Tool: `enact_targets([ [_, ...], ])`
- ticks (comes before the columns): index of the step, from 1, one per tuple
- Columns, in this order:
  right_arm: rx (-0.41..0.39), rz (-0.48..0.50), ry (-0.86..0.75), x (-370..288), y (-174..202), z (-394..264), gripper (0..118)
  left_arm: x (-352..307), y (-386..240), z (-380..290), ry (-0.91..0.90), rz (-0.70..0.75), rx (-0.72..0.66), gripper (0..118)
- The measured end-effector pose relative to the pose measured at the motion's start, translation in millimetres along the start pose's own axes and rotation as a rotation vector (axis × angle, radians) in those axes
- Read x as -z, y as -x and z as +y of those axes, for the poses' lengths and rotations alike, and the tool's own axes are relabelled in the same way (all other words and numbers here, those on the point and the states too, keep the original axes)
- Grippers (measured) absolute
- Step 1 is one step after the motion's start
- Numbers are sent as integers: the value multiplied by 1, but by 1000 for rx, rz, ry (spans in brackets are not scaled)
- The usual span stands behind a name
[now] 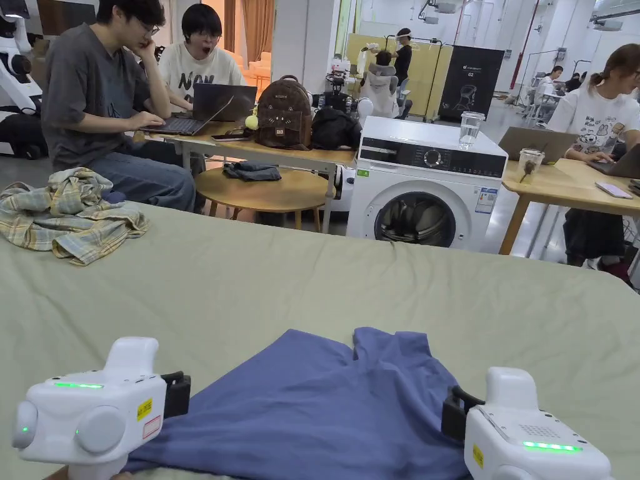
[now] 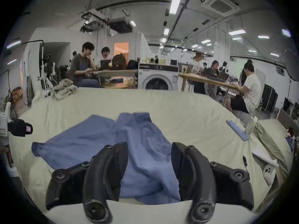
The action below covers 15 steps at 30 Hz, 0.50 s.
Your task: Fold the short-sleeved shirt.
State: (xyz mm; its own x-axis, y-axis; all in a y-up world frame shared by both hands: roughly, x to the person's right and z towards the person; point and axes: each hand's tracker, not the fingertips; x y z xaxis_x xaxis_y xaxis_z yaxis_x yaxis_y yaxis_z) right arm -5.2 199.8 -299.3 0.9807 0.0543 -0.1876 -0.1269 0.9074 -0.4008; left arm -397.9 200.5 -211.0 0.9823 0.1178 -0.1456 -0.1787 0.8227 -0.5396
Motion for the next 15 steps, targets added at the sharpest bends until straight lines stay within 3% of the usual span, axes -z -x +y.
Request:
enact_targets([
  [1, -2, -1, -7, -2, 4, 2, 49, -3, -6, 0, -19, 1, 15, 30],
  [2, -7, -2, -18, -4, 9, 5, 33, -5, -12, 2, -31, 5, 28, 18],
  [3, -4, 10, -35, -6, 12, 6, 8, -6, -18, 2, -43, 22, 43, 8],
  [4, -4, 1, -43, -5, 17, 6, 0, -7, -23, 2, -59, 37, 54, 1],
  [5, 0, -31, -62, -7, 22, 6, 0, -9, -27, 1, -82, 48, 58, 0],
  [7, 17, 17, -83, -12, 26, 6, 0, -10, -33, 1, -92, 48, 73, 0],
  [15, 21, 44, -85, -14, 43, 2, 0, -18, -11, 6, -9, 62, 15, 0],
])
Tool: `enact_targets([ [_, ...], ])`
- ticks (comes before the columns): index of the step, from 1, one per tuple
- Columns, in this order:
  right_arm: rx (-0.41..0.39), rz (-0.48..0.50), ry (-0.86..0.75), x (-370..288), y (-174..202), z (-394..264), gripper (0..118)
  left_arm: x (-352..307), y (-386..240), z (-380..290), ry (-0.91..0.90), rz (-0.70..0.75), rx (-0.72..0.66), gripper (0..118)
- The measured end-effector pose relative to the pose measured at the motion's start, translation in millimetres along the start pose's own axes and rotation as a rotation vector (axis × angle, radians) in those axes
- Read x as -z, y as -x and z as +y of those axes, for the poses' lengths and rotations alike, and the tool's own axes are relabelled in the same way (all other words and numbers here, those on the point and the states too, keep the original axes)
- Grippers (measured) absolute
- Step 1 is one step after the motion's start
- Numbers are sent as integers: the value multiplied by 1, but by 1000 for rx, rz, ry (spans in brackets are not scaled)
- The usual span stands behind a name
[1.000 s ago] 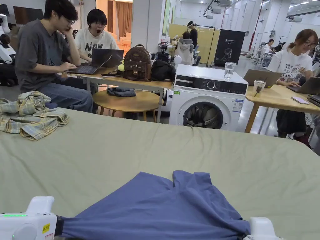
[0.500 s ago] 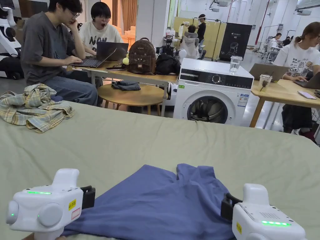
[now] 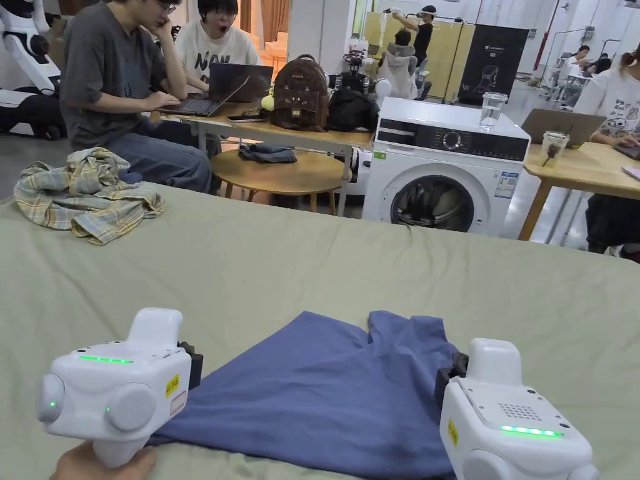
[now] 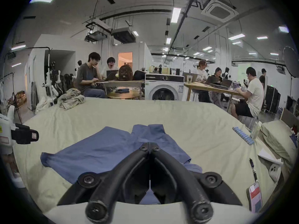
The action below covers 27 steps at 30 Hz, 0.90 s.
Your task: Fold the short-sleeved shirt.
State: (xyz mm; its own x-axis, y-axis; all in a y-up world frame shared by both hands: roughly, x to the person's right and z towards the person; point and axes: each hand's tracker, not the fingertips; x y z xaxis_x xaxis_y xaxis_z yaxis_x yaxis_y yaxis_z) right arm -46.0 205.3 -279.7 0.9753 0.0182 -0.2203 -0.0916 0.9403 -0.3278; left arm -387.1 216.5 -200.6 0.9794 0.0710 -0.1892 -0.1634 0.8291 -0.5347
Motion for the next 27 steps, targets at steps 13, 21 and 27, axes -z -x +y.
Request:
enact_targets([
  [13, -63, 39, 35, 16, 15, -9, 0, 63, 109, 20, 378, -33, -238, 46],
  [21, -80, 35, 76, 26, 12, -17, 0, 113, 105, -9, 577, 83, -276, 60],
  [27, -96, 32, 97, 32, 8, -21, 0, 116, 93, -9, 546, 116, -225, 57],
])
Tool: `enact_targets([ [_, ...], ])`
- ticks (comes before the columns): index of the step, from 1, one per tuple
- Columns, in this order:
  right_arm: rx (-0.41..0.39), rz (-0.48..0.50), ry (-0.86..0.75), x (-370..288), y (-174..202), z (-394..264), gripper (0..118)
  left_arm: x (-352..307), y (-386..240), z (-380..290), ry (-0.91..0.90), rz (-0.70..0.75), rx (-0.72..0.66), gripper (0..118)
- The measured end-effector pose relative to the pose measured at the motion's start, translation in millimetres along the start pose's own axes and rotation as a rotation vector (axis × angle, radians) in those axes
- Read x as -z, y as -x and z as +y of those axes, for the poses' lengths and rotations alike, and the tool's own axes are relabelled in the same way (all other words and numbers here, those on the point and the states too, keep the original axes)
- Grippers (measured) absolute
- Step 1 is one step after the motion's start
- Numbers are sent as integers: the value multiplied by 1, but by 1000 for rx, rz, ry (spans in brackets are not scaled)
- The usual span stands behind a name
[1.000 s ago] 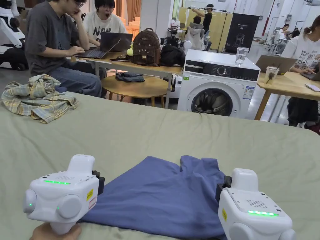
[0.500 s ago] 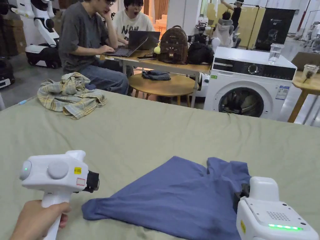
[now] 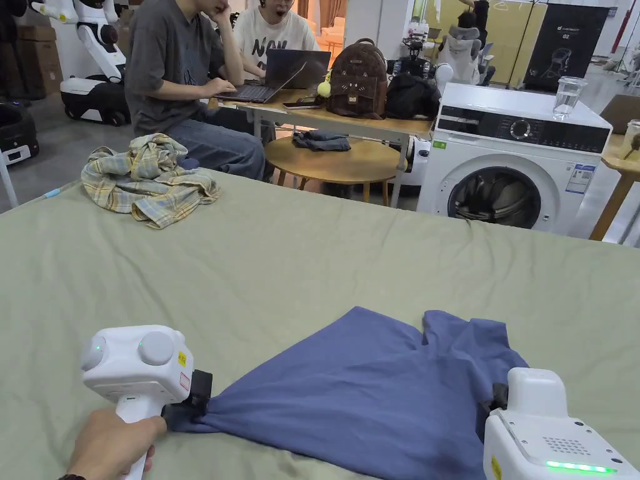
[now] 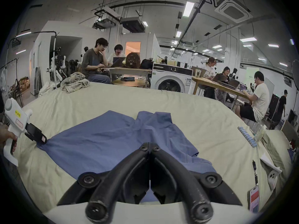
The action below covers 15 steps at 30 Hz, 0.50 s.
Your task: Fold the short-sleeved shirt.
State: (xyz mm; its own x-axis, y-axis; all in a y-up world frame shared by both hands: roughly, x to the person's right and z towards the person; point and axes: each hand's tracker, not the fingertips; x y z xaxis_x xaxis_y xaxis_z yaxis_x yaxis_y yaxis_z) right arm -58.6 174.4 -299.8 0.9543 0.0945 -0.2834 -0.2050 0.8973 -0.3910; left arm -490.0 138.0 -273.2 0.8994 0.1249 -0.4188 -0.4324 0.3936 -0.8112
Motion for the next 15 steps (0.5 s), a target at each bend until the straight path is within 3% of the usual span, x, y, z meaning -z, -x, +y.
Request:
enact_targets([
  [2, -3, -1, 5, 2, -1, -2, 0, 2, 0, 0, -3, 1, 4, 51],
  [6, 0, 5, 24, 6, -1, -3, 0, 0, -1, -3, -21, 23, 31, 27],
  [9, 1, 10, 33, 10, -1, -4, 0, 2, -4, -7, -36, 11, 54, 19],
  [11, 4, 11, 42, 12, -2, -3, 0, 3, -6, -10, -53, -8, 50, 0],
  [15, 29, 27, 59, 21, -15, 8, 0, 0, -9, -15, -81, 4, 97, 0],
])
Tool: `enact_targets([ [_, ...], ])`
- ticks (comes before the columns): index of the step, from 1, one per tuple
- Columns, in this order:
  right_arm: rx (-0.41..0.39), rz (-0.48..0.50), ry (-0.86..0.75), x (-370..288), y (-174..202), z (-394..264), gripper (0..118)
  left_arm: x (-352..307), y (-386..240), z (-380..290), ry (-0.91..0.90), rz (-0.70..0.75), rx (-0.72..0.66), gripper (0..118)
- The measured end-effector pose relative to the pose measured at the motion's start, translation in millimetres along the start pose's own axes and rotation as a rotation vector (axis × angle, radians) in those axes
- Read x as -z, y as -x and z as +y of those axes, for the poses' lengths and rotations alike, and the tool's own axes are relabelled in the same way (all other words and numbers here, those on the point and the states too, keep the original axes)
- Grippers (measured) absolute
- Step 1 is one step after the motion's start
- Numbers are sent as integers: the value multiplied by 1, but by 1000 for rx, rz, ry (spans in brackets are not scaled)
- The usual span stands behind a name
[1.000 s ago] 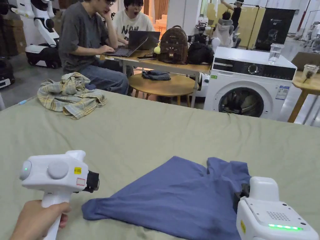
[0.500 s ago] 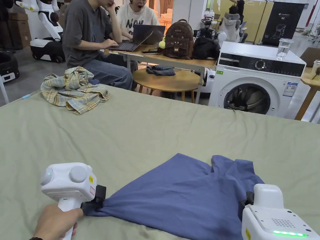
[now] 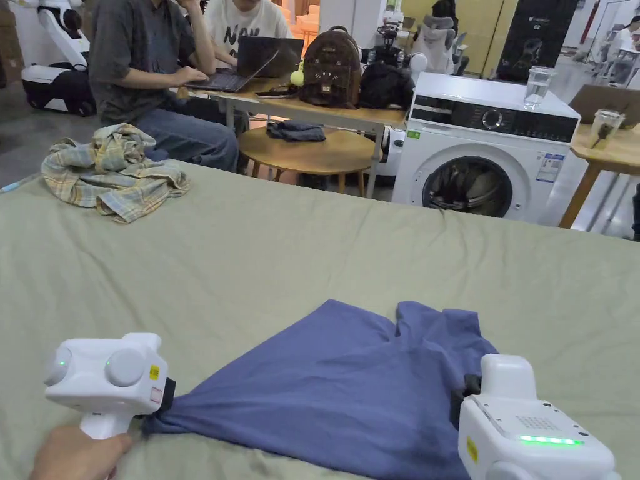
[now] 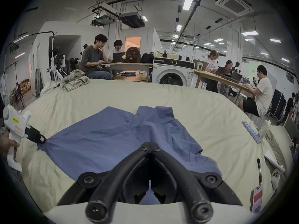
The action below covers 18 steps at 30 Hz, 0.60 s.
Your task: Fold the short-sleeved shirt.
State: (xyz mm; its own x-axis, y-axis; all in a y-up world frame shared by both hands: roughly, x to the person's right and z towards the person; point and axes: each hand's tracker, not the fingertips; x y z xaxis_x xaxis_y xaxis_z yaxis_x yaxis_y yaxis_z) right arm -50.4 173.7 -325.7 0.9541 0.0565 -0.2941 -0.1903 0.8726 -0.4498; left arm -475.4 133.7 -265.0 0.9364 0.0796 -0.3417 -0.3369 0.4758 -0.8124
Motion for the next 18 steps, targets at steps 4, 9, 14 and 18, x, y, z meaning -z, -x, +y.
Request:
enact_targets([
  [4, -10, -8, 74, 26, -30, 36, 0, -10, 8, -1, -29, -51, -33, 0],
  [9, 5, -12, 235, 106, -81, 85, 47, -10, 4, 0, -41, -73, -32, 0],
  [14, 10, -4, 395, 192, -110, 102, 60, -8, -4, 3, -41, -73, -29, 0],
  [18, 52, 48, 503, 242, -113, 92, 60, -7, -12, 7, -41, -68, -22, 0],
])
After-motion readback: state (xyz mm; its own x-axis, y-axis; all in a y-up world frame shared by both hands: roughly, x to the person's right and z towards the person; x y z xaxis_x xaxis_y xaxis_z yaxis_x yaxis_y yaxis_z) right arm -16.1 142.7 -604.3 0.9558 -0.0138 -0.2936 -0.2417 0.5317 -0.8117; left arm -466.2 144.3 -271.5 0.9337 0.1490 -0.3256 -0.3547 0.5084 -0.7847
